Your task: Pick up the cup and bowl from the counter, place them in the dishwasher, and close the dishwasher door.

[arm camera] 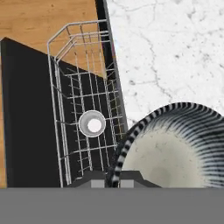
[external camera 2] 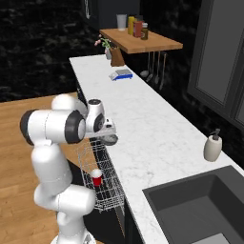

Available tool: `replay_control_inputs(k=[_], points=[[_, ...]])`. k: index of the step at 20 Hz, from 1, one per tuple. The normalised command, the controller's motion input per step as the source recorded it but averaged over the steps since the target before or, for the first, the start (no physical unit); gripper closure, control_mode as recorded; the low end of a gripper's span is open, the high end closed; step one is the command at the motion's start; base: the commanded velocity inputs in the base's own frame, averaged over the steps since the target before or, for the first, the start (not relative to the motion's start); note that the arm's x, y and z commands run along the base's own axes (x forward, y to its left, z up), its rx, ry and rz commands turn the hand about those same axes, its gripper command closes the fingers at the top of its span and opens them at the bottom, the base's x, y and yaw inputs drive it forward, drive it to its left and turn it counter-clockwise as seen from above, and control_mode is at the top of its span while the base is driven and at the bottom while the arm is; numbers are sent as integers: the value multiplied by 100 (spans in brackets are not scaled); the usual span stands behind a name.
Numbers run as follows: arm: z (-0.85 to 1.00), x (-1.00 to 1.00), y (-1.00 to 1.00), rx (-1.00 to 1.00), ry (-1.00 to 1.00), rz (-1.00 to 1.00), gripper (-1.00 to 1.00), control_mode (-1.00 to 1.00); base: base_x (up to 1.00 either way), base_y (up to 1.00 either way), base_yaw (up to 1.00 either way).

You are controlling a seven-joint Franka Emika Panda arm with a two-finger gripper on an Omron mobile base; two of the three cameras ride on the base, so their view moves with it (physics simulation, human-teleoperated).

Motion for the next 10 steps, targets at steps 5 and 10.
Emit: replay_control_inputs(k=[5,10], points=[[0,-79,100,0,0,0,100,-100,0,0,0],[0,-66,100,0,0,0,100,-100,0,0,0]])
